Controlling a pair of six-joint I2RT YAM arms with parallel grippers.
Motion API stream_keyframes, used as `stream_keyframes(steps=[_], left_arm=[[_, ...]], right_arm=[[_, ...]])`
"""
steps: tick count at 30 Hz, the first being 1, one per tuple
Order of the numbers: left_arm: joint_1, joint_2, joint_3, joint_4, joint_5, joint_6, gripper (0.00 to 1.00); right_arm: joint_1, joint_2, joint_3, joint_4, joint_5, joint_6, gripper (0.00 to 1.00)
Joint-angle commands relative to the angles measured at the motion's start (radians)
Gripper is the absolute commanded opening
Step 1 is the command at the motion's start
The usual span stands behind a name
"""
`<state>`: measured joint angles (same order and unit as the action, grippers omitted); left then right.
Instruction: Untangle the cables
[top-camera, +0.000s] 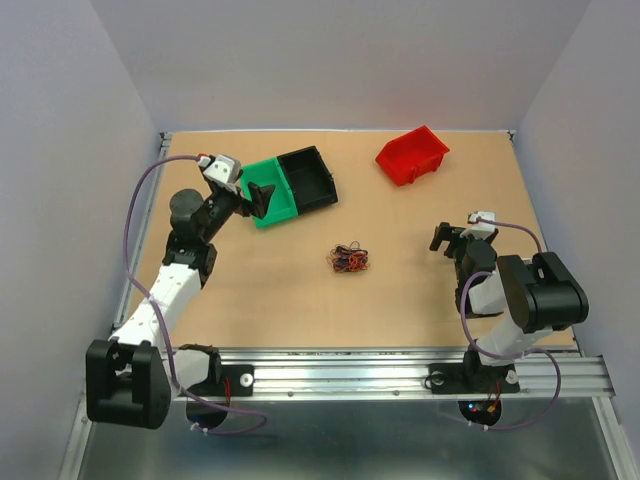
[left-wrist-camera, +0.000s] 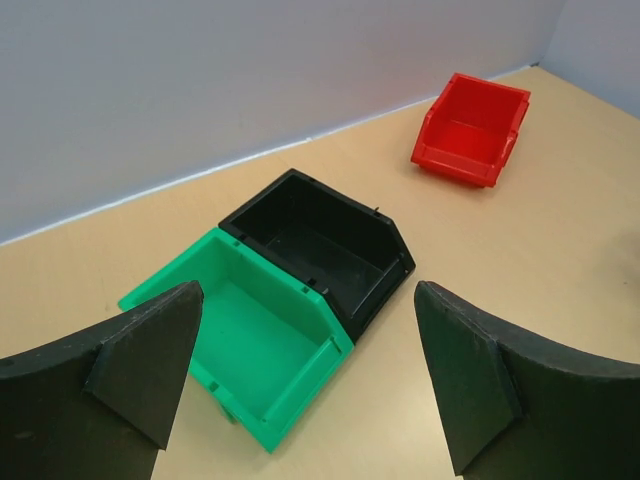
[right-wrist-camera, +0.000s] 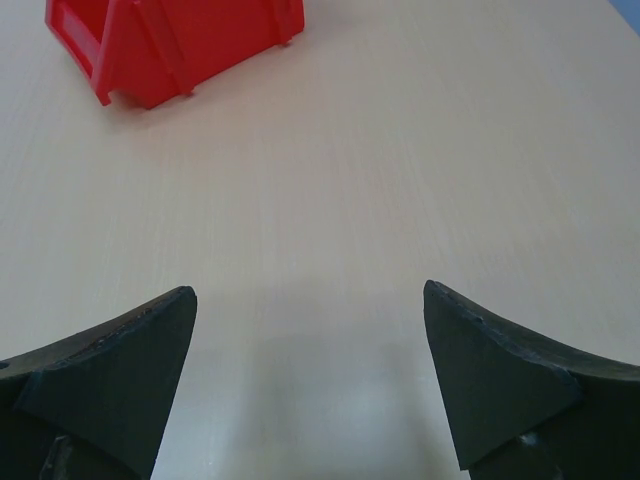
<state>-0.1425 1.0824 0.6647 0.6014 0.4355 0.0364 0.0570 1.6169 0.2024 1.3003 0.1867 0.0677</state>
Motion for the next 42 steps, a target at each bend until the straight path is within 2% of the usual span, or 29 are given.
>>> stream_keyframes(steps=[1, 5, 6, 7, 9, 10, 11, 12, 15, 20, 23, 30, 32, 33, 36, 37, 38, 40, 41, 42], left_arm=[[-0.003, 0.077, 0.122, -0.035, 0.087, 0.034, 0.99], [-0.019, 0.200, 0.191, -0.132, 0.129, 0.077, 0.99], [-0.035, 0.239, 0.219, -0.150, 0.134, 0.091, 0.99], [-0.045, 0.255, 0.234, -0.191, 0.172, 0.130, 0.99], [-0.090, 0.298, 0.266, -0.241, 0.239, 0.184, 0.99], [-0.126, 0.309, 0.280, -0.320, 0.253, 0.270, 0.99], [-0.164, 0.326, 0.305, -0.366, 0.238, 0.317, 0.99], [-0.248, 0.333, 0.312, -0.411, 0.220, 0.374, 0.99], [-0.388, 0.336, 0.283, -0.477, 0.129, 0.497, 0.99], [-0.482, 0.390, 0.294, -0.546, 0.039, 0.557, 0.99], [-0.525, 0.476, 0.315, -0.549, -0.013, 0.559, 0.99], [-0.554, 0.625, 0.377, -0.522, -0.104, 0.528, 0.99], [-0.563, 0.654, 0.398, -0.525, -0.132, 0.528, 0.88], [-0.575, 0.678, 0.404, -0.531, -0.142, 0.530, 0.75], [-0.583, 0.689, 0.411, -0.549, -0.152, 0.536, 0.51], [-0.583, 0.683, 0.408, -0.554, -0.136, 0.536, 0.35], [-0.583, 0.677, 0.403, -0.555, -0.127, 0.539, 0.27], [-0.583, 0.648, 0.389, -0.558, -0.091, 0.540, 0.05], [-0.583, 0.637, 0.385, -0.560, -0.078, 0.540, 0.00], [-0.582, 0.617, 0.380, -0.563, -0.061, 0.539, 0.00]], right_arm=[[0.004, -0.057, 0.023, -0.017, 0.034, 0.006, 1.00], [0.064, -0.233, 0.115, -0.243, 0.102, -0.020, 1.00], [0.063, -0.267, 0.149, -0.392, 0.112, 0.033, 1.00], [0.064, -0.309, 0.210, -0.457, 0.126, 0.160, 1.00], [0.063, -0.344, 0.258, -0.623, 0.047, 0.205, 1.00], [0.064, -0.369, 0.294, -0.694, -0.055, 0.219, 1.00], [0.064, -0.377, 0.342, -0.817, -0.088, 0.237, 1.00], [0.064, -0.379, 0.341, -0.828, -0.105, 0.253, 1.00], [0.063, -0.405, 0.299, -0.832, -0.142, 0.276, 1.00], [0.064, -0.453, 0.267, -0.869, -0.150, 0.325, 1.00], [0.064, -0.483, 0.258, -0.921, -0.153, 0.349, 1.00], [0.063, -0.578, 0.206, -0.931, -0.138, 0.369, 1.00], [0.064, -0.584, 0.203, -0.931, -0.139, 0.388, 1.00], [0.064, -0.585, 0.201, -0.931, -0.148, 0.395, 1.00], [0.064, -0.581, 0.192, -0.915, -0.179, 0.441, 0.96], [0.064, -0.580, 0.186, -0.903, -0.241, 0.449, 0.93], [0.064, -0.580, 0.177, -0.883, -0.275, 0.458, 0.86], [0.064, -0.569, 0.141, -0.817, -0.388, 0.454, 0.82], [0.064, -0.562, 0.134, -0.787, -0.427, 0.451, 0.83], [0.064, -0.546, 0.129, -0.771, -0.476, 0.446, 0.83]])
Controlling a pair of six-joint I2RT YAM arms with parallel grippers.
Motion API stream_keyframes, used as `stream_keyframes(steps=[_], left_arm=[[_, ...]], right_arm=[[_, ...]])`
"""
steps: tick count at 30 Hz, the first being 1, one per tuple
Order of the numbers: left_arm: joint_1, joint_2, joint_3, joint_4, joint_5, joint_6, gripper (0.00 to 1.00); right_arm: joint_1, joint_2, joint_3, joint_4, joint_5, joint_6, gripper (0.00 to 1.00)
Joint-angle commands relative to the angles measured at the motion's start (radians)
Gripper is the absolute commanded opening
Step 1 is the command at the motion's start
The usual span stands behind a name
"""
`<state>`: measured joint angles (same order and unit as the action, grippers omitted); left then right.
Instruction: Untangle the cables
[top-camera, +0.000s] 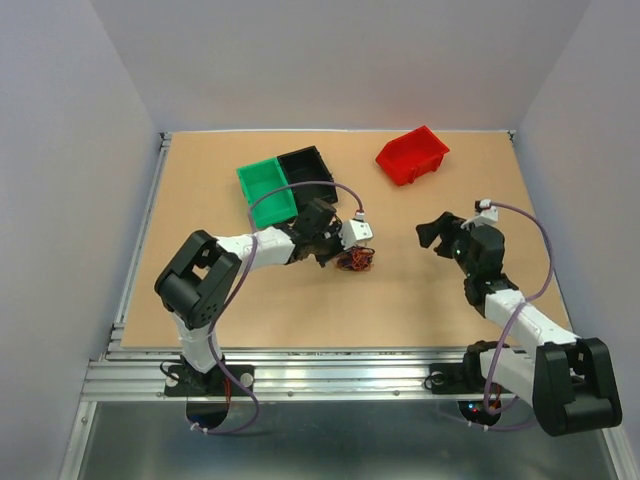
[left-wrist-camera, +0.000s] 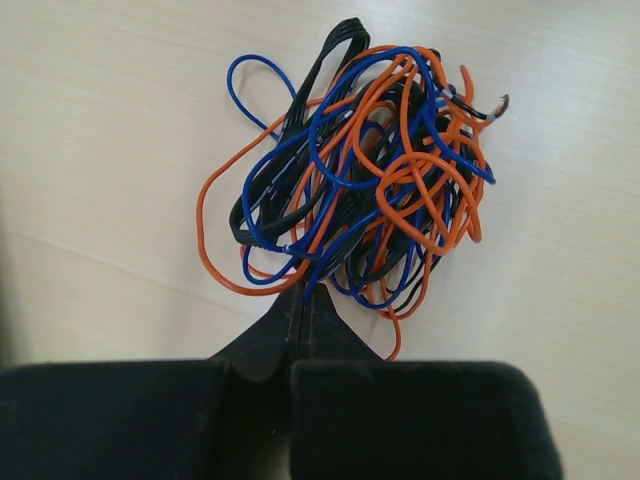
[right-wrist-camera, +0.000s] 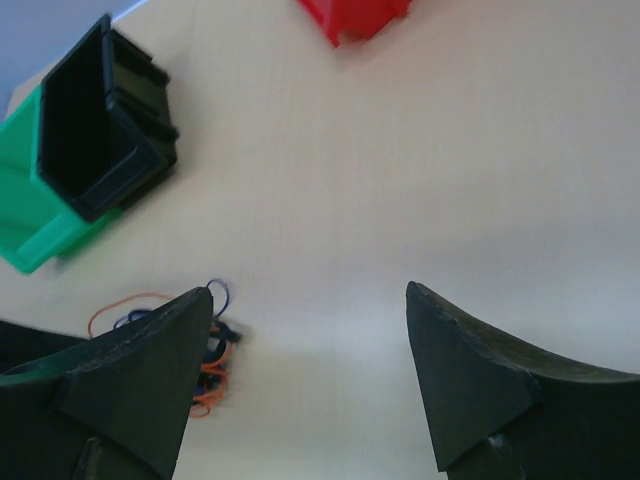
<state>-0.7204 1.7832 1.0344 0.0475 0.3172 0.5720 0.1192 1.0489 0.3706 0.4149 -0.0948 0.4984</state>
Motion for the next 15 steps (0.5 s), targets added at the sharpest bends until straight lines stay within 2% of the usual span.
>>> stream_keyframes(steps=[1, 6, 10, 11, 15], left_arm=[[-0.002, -0.091, 0.010, -0.017, 0.092, -0.004, 0.00], [0.015, -0.113, 0.036, -0.046, 0.177, -0.030, 0.00], [0.021, -0.114, 0.042, -0.046, 0.209, -0.043, 0.00], [0.021, -0.113, 0.042, -0.046, 0.201, -0.041, 0.00], [0.021, -0.091, 0.042, -0.046, 0.169, -0.038, 0.00]], right_arm=[[0.002, 0.036, -0.054, 0.134, -0.295, 0.009, 0.83], [0.049, 0.111, -0.047, 0.163, -0.391, -0.033, 0.80], [0.177, 0.209, 0.016, 0.167, -0.355, -0.066, 0.81], [0.225, 0.261, 0.048, 0.168, -0.326, -0.072, 0.79], [0.293, 0.355, 0.097, 0.170, -0.255, -0.063, 0.72]])
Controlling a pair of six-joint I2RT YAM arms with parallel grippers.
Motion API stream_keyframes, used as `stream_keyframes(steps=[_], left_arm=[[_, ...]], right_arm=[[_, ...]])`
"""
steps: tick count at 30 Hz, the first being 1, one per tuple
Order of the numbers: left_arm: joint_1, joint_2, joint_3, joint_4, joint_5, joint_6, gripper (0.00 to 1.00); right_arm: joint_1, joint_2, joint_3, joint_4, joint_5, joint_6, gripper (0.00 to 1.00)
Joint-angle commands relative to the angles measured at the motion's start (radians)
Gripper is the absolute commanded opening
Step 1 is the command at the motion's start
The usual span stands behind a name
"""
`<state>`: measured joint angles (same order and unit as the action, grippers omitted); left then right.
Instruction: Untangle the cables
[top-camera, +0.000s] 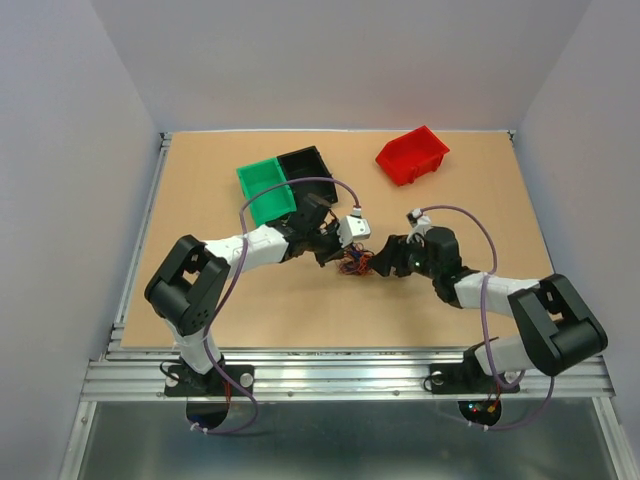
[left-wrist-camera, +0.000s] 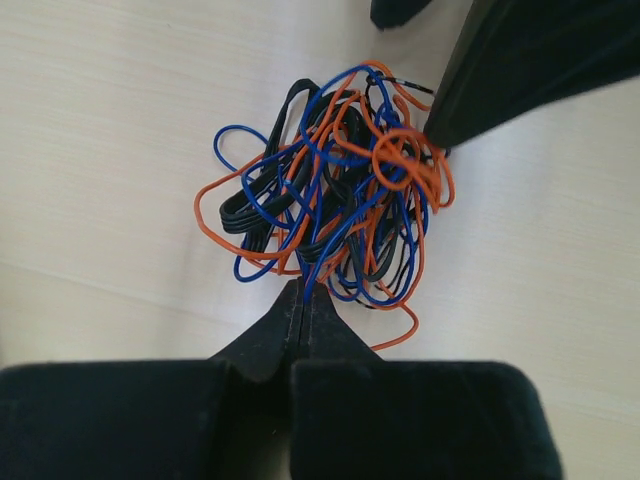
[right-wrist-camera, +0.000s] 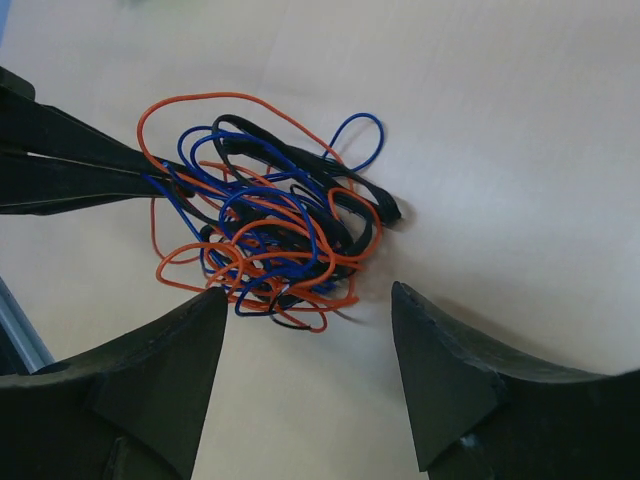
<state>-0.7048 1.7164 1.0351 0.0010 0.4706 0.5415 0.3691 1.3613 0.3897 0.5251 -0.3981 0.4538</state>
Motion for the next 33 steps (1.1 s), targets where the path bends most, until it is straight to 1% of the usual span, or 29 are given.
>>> stream_keyframes(steps=[1, 2, 5, 9, 10, 11, 14, 15, 16, 17, 19, 20, 21, 22, 23, 24, 27, 28, 30, 31, 33], left_arm=[[0.007, -0.021, 0.042, 0.001, 0.007, -0.009, 0.00], [0.005, -0.018, 0.043, 0.002, 0.000, -0.011, 0.00], [0.010, -0.006, 0.049, 0.001, -0.016, -0.017, 0.00], [0.011, 0.000, 0.054, 0.001, -0.016, -0.020, 0.00], [0.013, 0.000, 0.054, 0.001, -0.015, -0.021, 0.00], [0.013, 0.002, 0.054, 0.001, -0.016, -0.021, 0.00], [0.016, 0.000, 0.054, 0.001, -0.027, -0.021, 0.00], [0.021, 0.000, 0.056, 0.001, -0.033, -0.029, 0.00], [0.025, -0.004, 0.057, 0.002, -0.042, -0.034, 0.00], [0.034, -0.011, 0.059, 0.014, -0.065, -0.063, 0.00], [0.091, -0.017, 0.065, 0.027, -0.066, -0.100, 0.00], [0.119, -0.020, 0.072, 0.027, -0.032, -0.115, 0.00], [0.154, -0.024, 0.078, 0.027, -0.009, -0.135, 0.00], [0.212, -0.035, 0.091, 0.031, 0.035, -0.168, 0.00], [0.243, -0.043, 0.092, 0.039, 0.052, -0.190, 0.00], [0.264, -0.049, 0.092, 0.048, 0.060, -0.205, 0.00], [0.298, -0.086, 0.072, 0.089, 0.033, -0.245, 0.00], [0.300, -0.103, 0.059, 0.108, 0.002, -0.258, 0.00], [0.301, -0.121, 0.045, 0.119, -0.012, -0.261, 0.00], [0.301, -0.124, 0.043, 0.122, -0.010, -0.261, 0.00], [0.301, -0.127, 0.039, 0.120, 0.025, -0.250, 0.00]], right_arm=[[0.051, 0.050, 0.090, 0.059, 0.060, -0.020, 0.70], [0.068, 0.056, 0.095, 0.058, 0.067, -0.023, 0.68], [0.099, 0.070, 0.112, 0.038, 0.080, -0.043, 0.64], [0.131, 0.117, 0.150, 0.019, 0.096, -0.066, 0.64], [0.134, 0.146, 0.156, 0.021, 0.099, -0.070, 0.62], [0.137, 0.157, 0.172, 0.021, 0.096, -0.072, 0.45], [0.139, 0.180, 0.186, 0.019, 0.096, -0.070, 0.22], [0.139, 0.176, 0.178, 0.018, 0.100, -0.066, 0.10], [0.140, 0.164, 0.169, 0.016, 0.116, -0.064, 0.07], [0.140, 0.116, 0.144, 0.007, 0.161, -0.057, 0.05], [0.139, 0.047, 0.114, -0.019, 0.235, -0.050, 0.03], [0.139, 0.009, 0.101, -0.042, 0.331, -0.047, 0.01], [0.139, -0.073, 0.086, -0.098, 0.381, -0.035, 0.01], [0.139, -0.112, 0.066, -0.129, 0.481, -0.030, 0.01], [0.139, -0.187, 0.057, -0.196, 0.526, -0.014, 0.01], [0.139, -0.223, 0.049, -0.224, 0.574, -0.009, 0.01], [0.139, -0.335, 0.005, -0.295, 0.723, 0.026, 0.01], [0.139, -0.416, -0.020, -0.307, 0.776, 0.037, 0.01], [0.139, -0.491, -0.040, -0.353, 0.832, 0.066, 0.01], [0.139, -0.577, -0.048, -0.367, 0.855, 0.074, 0.01], [0.140, -0.657, -0.075, -0.401, 0.904, 0.082, 0.00]])
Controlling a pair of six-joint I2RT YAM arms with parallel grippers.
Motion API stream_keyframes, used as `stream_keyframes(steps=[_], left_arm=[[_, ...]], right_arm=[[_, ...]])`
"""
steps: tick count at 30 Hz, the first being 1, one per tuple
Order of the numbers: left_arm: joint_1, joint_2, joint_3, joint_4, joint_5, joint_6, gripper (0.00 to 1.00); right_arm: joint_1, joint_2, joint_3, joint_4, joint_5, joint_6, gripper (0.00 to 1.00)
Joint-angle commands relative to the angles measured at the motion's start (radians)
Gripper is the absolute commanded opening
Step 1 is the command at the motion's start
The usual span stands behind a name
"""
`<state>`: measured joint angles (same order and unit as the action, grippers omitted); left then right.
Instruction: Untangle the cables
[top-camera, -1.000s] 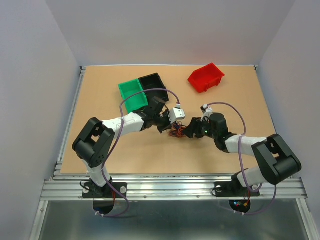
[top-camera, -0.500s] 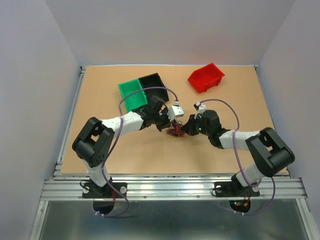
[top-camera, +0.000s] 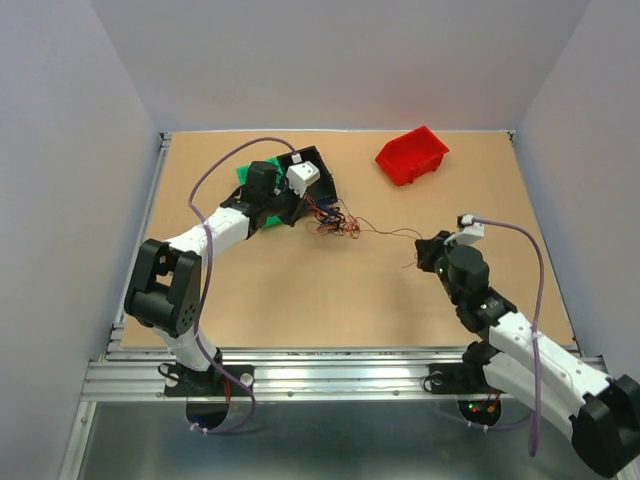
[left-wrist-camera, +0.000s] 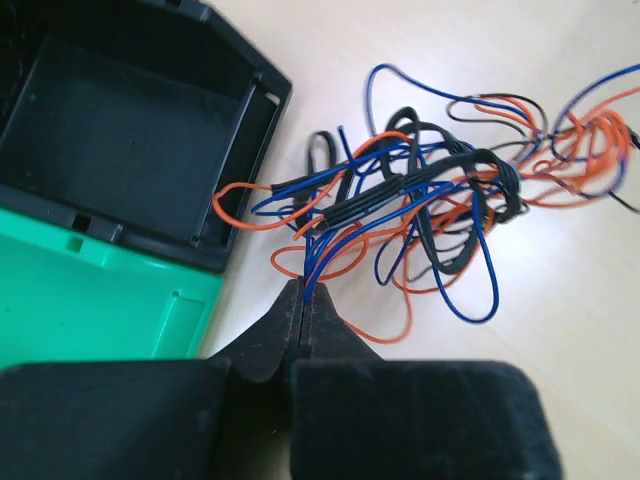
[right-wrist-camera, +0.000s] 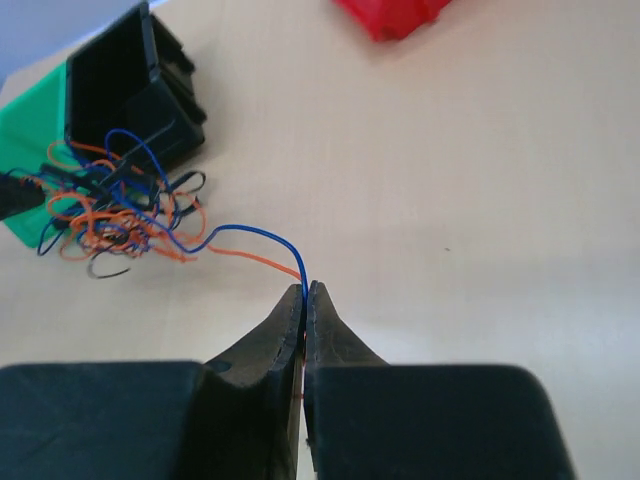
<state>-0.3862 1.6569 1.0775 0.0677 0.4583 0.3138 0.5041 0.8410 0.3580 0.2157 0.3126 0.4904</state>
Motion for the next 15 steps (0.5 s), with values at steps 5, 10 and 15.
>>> stream_keyframes(steps=[5, 10, 15], left_arm=[[-0.052, -0.059, 0.004, 0.002, 0.158, 0.049, 0.00], [-0.170, -0.054, -0.004, -0.058, 0.166, 0.142, 0.00], [-0.197, -0.051, -0.002, -0.087, 0.187, 0.171, 0.00]], right_arm=[[0.004, -0.202, -0.054, -0.076, -0.078, -0.071, 0.72], [0.004, 0.024, -0.024, 0.098, -0.350, -0.150, 0.73], [0.007, 0.275, 0.012, 0.354, -0.527, -0.184, 0.74]])
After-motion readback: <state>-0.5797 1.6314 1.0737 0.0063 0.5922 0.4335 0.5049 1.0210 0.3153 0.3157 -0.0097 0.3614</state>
